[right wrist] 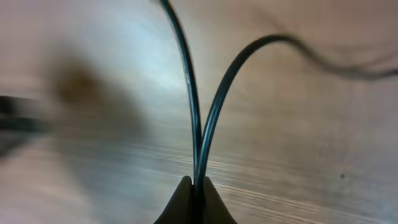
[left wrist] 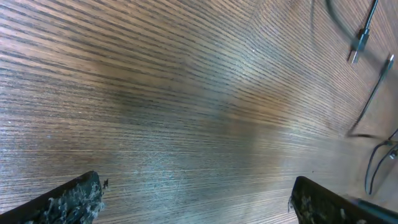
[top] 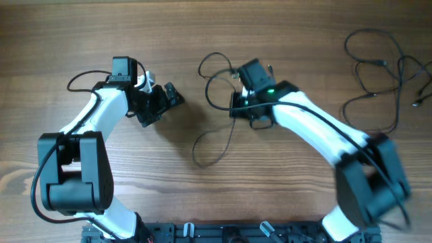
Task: Untangle cables
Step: 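Lift the cable and swing the right gripper to the upper right, then lower the cable onto the right pile and open the right gripper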
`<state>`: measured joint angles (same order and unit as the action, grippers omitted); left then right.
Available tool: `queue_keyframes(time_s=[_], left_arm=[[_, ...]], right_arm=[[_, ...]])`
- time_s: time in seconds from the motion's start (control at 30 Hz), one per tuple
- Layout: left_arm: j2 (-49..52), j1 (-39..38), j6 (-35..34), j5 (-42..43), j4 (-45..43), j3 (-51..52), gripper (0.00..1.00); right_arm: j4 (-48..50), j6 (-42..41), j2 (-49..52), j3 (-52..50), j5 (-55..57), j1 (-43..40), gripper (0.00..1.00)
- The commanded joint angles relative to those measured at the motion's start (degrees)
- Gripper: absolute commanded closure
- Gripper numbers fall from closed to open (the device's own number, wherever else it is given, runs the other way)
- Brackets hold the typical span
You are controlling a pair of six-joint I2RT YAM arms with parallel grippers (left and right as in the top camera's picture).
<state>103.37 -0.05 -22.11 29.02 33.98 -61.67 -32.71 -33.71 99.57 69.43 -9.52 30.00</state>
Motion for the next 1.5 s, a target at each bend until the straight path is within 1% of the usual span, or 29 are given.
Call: queue_keyframes(time_s=[0.0,0.1,0.17,0.23,0.37,0.53,0.63,0.83,0.9,1.07,1.4,1.47], left_arm=[[-0.94,-0.15,0.50,-0.13,-0.17,-0.57,0.00],[-0.94,-0.15,0.50,-0.13,-0.17,-0.57,0.00],[-0.94,-0.15,0.50,-0.13,-0.17,-0.57,0.00],[-0.94,-0.15,0.50,-0.13,-0.17,-0.57,0.00],[-0.94,-0.15,0.50,-0.13,-0.17,-0.57,0.00],[-0.94,-0.15,0.50,-0.13,-0.17,-0.57,0.00],[-0.94,-0.15,0.50,-0.13,-0.17,-0.57,0.00],[-0.94,-0.15,0.50,-0.13,-0.17,-0.57,0.00],[-0.94,-0.15,0.50,-0.13,-0.17,-0.57,0.00],[-0.94,-0.15,0.50,-0.13,-0.17,-0.57,0.00],[-0.94,-0.15,0.50,-0.13,-0.17,-0.59,0.00],[-0.94,-0.15,0.48,-0.13,-0.17,-0.57,0.00]], right_arm=[[0.72,5.81,-12.79,4.44,15.23,-0.09,0.95],[1.16,6.73,-18.38,4.61,27.80,-0.42,0.96],[1.29,6.86,-22.25,4.61,34.03,-1.64,0.95],[1.77,8.39,-25.11,4.61,39.06,-3.67,0.95],[1.97,8.96,-27.41,4.59,46.56,-8.61,0.95],[1.18,9.84,-26.23,4.17,46.58,-16.72,0.96],[-1.25,9.33,-23.76,4.11,46.31,-21.38,0.95],[-4.09,9.29,-16.04,4.11,44.98,-26.97,0.95],[-4.33,9.35,-12.52,4.11,43.01,-28.68,0.96],[-4.46,9.57,-5.16,4.11,35.04,-30.36,0.95],[-3.54,9.99,3.37,4.11,34.32,-30.36,0.92],[-2.03,13.73,4.96,4.11,30.77,-30.36,0.92]])
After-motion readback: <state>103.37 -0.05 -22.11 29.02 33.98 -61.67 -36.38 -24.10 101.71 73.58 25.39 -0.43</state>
